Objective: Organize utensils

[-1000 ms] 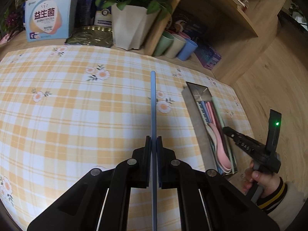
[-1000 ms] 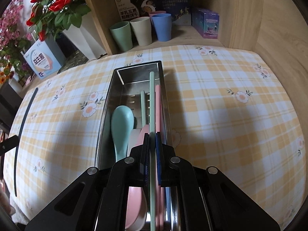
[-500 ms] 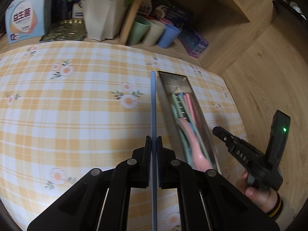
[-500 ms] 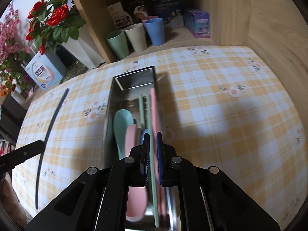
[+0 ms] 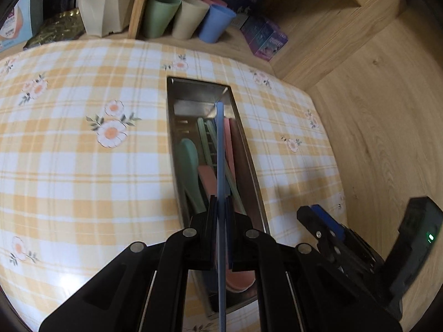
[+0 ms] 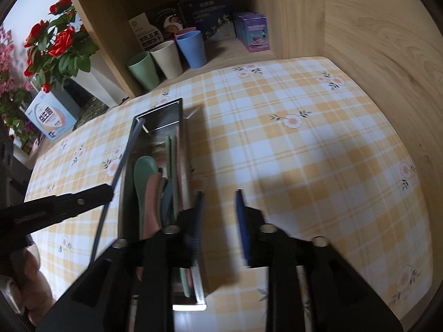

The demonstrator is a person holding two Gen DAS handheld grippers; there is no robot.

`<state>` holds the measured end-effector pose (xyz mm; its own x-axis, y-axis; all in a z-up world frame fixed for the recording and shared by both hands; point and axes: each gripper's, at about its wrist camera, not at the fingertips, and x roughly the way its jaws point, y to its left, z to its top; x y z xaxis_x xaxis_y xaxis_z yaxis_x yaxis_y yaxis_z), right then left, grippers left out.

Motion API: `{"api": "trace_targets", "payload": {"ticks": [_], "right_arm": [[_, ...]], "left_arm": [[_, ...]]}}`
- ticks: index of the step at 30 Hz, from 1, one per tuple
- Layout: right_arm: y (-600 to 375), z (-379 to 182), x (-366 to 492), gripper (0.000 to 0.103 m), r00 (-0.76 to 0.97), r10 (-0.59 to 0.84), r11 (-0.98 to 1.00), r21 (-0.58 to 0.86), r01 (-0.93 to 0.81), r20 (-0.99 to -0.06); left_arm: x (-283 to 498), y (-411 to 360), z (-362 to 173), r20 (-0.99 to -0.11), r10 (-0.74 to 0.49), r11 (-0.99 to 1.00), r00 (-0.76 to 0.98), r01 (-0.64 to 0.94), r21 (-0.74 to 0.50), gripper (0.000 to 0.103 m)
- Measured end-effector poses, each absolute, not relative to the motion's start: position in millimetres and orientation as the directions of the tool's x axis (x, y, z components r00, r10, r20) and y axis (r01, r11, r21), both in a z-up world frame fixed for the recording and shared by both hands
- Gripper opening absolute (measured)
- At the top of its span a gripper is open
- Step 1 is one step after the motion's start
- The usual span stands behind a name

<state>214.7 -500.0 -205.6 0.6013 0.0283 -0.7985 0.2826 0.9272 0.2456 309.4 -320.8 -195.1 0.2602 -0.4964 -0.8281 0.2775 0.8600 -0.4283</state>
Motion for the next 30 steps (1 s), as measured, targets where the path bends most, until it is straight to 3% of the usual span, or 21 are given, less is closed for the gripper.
{"api": "trace_targets", "payload": {"ticks": [4, 21, 30], "right_arm": [[-504.9, -206.3, 212.2, 0.049, 0.605, 0.033, 0.922, 0.257, 0.288, -0.796], [-514.5, -212.1, 207.5, 0.051, 0.600, 0.039, 0.901, 0.287, 0.325, -0.799], [-509.7, -197.5, 202.3, 0.051, 0.615, 0.020, 0.905, 0.276, 0.324, -0.788]], "left_arm": [[313.6, -332.4, -200.0, -0.838, -0.488, 0.864, 0.245, 0.270, -0.424, 0.005], [328.4, -350.7, -220.4, -0.864, -0.469, 0.870, 0.184, 0.263, -0.416, 0.005], [325.3, -335.4, -191.4, -0.845, -0.473, 0.857, 0.251, 0.352, -0.375, 0.020]]}}
